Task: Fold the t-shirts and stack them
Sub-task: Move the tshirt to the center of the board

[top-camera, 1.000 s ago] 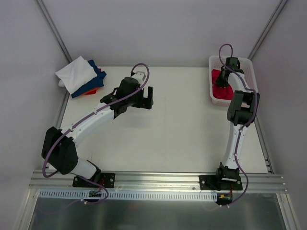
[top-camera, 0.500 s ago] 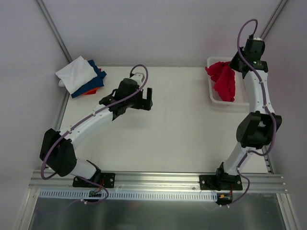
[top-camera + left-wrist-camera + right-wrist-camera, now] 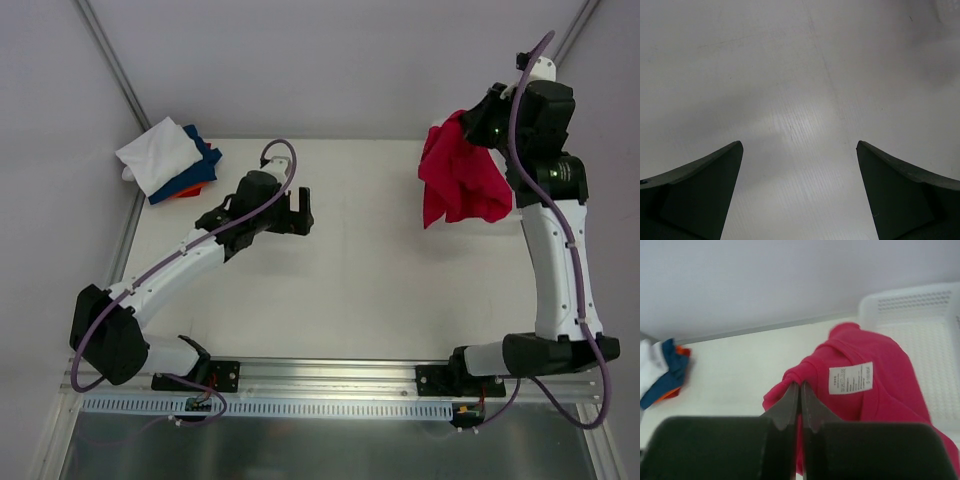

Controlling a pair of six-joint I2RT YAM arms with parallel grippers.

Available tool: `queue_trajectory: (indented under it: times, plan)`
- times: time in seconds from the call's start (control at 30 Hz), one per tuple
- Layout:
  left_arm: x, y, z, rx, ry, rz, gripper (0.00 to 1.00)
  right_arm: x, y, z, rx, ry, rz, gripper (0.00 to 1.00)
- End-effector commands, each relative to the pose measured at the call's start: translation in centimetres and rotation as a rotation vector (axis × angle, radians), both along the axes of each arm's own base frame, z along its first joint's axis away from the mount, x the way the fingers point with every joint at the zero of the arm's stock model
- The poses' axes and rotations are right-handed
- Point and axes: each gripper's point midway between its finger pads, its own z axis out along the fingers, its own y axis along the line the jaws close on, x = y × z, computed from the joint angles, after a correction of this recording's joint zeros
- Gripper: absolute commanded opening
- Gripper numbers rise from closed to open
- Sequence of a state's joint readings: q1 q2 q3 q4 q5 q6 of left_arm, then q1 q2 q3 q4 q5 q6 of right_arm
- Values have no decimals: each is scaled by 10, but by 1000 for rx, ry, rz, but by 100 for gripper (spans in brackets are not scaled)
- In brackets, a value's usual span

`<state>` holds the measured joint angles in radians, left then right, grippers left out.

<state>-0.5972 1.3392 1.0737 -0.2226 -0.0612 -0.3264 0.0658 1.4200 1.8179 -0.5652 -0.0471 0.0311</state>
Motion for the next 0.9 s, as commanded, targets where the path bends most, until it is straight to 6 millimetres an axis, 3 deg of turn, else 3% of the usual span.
queue_trajectory:
  times: [0.0, 0.2, 0.27, 0.37, 0.4, 0.43, 0.47, 0.5, 0.57, 0.6, 0.67, 0.7, 0.73, 0.77, 0.83, 0.87]
  plan:
    - [-8, -4, 15, -47, -29, -6, 99, -57, 40, 84, 13, -229, 149, 1]
    - [-13, 0, 13, -57, -25, 9, 99, -128, 95, 145, 132, -413, 445, 1]
    - [-15, 3, 14, -58, -29, 13, 99, -154, 115, 157, 202, -438, 589, 1]
    - [-17, 6, 14, -61, -33, 22, 99, -178, 133, 171, 255, -499, 742, 1]
    - [-18, 6, 14, -63, -34, 23, 99, -178, 133, 169, 245, -494, 738, 0]
    - [-19, 7, 16, -66, -37, 24, 99, -166, 124, 164, 230, -475, 650, 1]
    - [-20, 7, 15, -67, -36, 21, 99, -154, 116, 147, 208, -385, 577, 0]
    - [-21, 8, 15, -69, -35, 24, 99, -134, 92, 138, 154, -359, 411, 1]
    - [-23, 9, 18, -77, -43, 23, 99, -118, 69, 119, 106, -275, 259, 1]
    - [-24, 9, 17, -79, -40, 27, 99, -107, 48, 101, 57, -218, 135, 0]
    - [-26, 10, 20, -85, -46, 28, 99, -102, 29, 86, 5, -177, 15, 1]
    - [-27, 11, 20, -88, -46, 30, 99, -100, 1, 75, -58, -148, -141, 1]
    - [-28, 11, 20, -90, -46, 31, 99, -102, -6, 71, -92, -137, -178, 1]
    - [-28, 12, 21, -91, -49, 32, 99, -103, -7, 70, -95, -142, -182, 1]
    - [-29, 11, 19, -92, -45, 31, 99, -104, 24, 72, -51, -163, -20, 1]
    - [-30, 11, 19, -94, -44, 29, 99, -104, 43, 83, -18, -208, 73, 1]
